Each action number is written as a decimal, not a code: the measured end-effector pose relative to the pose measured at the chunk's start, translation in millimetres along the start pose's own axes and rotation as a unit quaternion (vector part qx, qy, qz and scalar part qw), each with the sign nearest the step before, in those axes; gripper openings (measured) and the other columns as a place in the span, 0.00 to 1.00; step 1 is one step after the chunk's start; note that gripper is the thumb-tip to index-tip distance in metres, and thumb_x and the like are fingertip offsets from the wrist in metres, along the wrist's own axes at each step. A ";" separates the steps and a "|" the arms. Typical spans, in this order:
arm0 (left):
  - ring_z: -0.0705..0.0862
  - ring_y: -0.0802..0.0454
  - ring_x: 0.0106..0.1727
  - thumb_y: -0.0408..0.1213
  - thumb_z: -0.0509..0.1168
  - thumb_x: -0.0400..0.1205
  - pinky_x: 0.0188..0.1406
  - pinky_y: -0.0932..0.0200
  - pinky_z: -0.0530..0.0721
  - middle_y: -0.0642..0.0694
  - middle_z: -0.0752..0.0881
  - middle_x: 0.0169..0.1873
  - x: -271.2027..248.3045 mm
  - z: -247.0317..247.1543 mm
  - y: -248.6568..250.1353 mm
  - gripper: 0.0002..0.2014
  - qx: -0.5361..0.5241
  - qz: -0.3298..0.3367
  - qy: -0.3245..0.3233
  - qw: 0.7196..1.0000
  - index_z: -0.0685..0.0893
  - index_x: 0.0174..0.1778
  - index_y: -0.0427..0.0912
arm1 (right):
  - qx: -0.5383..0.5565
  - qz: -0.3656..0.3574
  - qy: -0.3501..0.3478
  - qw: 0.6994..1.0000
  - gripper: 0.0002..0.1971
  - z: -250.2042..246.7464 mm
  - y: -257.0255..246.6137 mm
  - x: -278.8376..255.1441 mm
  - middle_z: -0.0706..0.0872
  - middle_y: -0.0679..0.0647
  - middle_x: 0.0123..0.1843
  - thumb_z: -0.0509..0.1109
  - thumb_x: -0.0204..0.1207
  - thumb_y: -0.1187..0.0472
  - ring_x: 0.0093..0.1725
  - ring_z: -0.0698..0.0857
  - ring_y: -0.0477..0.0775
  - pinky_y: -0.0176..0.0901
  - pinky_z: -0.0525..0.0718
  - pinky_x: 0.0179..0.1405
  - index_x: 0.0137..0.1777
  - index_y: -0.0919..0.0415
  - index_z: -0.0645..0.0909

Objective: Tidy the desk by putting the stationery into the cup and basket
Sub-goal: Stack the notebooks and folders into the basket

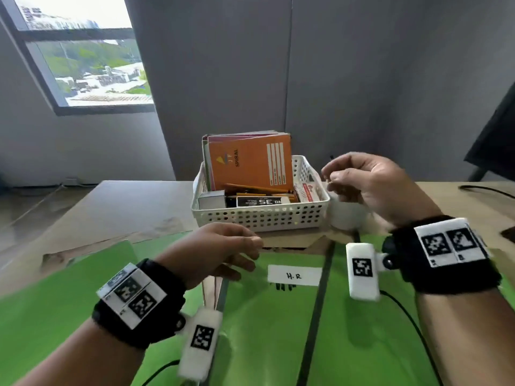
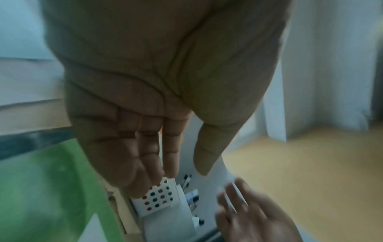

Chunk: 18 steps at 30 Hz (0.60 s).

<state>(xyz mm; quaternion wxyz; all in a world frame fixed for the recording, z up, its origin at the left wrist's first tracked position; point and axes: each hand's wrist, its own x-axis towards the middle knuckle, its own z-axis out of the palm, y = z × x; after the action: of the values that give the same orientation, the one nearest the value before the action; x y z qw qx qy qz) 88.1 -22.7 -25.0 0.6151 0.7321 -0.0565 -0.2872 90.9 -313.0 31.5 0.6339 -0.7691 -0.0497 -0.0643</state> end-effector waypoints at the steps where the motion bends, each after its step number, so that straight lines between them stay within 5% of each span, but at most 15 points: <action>1: 0.90 0.48 0.43 0.43 0.75 0.78 0.37 0.56 0.88 0.43 0.90 0.46 1.5 -2.4 -8.5 0.18 -0.077 0.011 -0.006 0.997 0.88 0.59 0.36 | 0.012 -0.006 0.023 1.000 0.04 -8.0 -7.3 -2.3 0.88 0.62 0.40 0.74 0.74 0.65 0.43 0.82 0.61 0.46 0.80 0.39 0.42 0.57 0.91; 4: 0.89 0.50 0.39 0.39 0.74 0.80 0.33 0.58 0.88 0.42 0.89 0.45 9.7 -6.7 -36.3 0.13 -0.288 0.025 -0.042 0.956 0.88 0.59 0.39 | -0.069 0.011 0.041 0.997 0.02 -31.2 -16.0 -5.7 0.87 0.61 0.38 0.77 0.71 0.65 0.43 0.82 0.60 0.46 0.79 0.37 0.40 0.58 0.90; 6: 0.89 0.49 0.38 0.37 0.86 0.68 0.32 0.57 0.90 0.41 0.88 0.43 17.0 -8.8 -50.7 0.25 -0.368 0.015 -0.060 0.928 0.88 0.59 0.38 | -0.211 0.064 -0.011 0.975 0.02 -39.9 -13.8 -5.6 0.90 0.58 0.40 0.78 0.75 0.65 0.44 0.84 0.57 0.48 0.83 0.41 0.44 0.58 0.89; 8: 0.88 0.48 0.37 0.35 0.90 0.59 0.33 0.57 0.91 0.39 0.88 0.43 21.7 -10.8 -56.4 0.32 -0.388 0.013 -0.051 0.920 0.88 0.60 0.37 | -0.405 0.141 -0.107 0.897 0.08 -41.0 -3.7 -9.3 0.93 0.53 0.46 0.81 0.74 0.57 0.46 0.87 0.51 0.49 0.87 0.48 0.51 0.54 0.90; 10: 0.88 0.48 0.36 0.34 0.81 0.71 0.32 0.57 0.91 0.39 0.87 0.42 23.9 -11.9 -57.5 0.23 -0.402 0.013 -0.030 0.915 0.86 0.62 0.38 | -0.544 0.200 -0.185 0.794 0.26 -33.4 16.0 -20.1 0.90 0.51 0.61 0.84 0.69 0.47 0.56 0.87 0.50 0.46 0.86 0.61 0.65 0.54 0.86; 12: 0.87 0.48 0.36 0.34 0.70 0.80 0.32 0.58 0.91 0.38 0.86 0.43 24.9 -9.9 -57.2 0.17 -0.415 0.012 -0.015 0.910 0.84 0.65 0.37 | -0.595 0.232 -0.200 0.743 0.43 -24.6 33.0 -34.0 0.83 0.51 0.73 0.87 0.63 0.42 0.67 0.83 0.52 0.44 0.80 0.69 0.76 0.54 0.76; 15: 0.88 0.47 0.37 0.34 0.66 0.83 0.32 0.57 0.91 0.38 0.86 0.43 24.8 -9.6 -59.6 0.16 -0.415 0.015 -0.016 0.910 0.83 0.67 0.36 | -0.622 0.225 -0.186 0.726 0.52 -17.4 44.6 -42.3 0.78 0.49 0.75 0.89 0.55 0.40 0.68 0.80 0.52 0.42 0.79 0.67 0.80 0.51 0.71; 18: 0.88 0.47 0.37 0.33 0.67 0.82 0.32 0.57 0.91 0.38 0.87 0.43 23.7 -9.9 -57.8 0.17 -0.413 0.011 -0.016 0.910 0.82 0.67 0.36 | -0.598 0.238 -0.190 0.742 0.45 -17.5 39.2 -36.8 0.82 0.47 0.69 0.92 0.51 0.43 0.59 0.80 0.49 0.42 0.80 0.58 0.69 0.49 0.76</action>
<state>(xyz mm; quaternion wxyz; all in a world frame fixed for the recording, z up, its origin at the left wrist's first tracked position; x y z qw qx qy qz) 97.0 -10.8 -86.4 0.8648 0.4072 0.0494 -0.2895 60.2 -337.5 -9.1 0.0166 -0.9734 0.0642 0.2192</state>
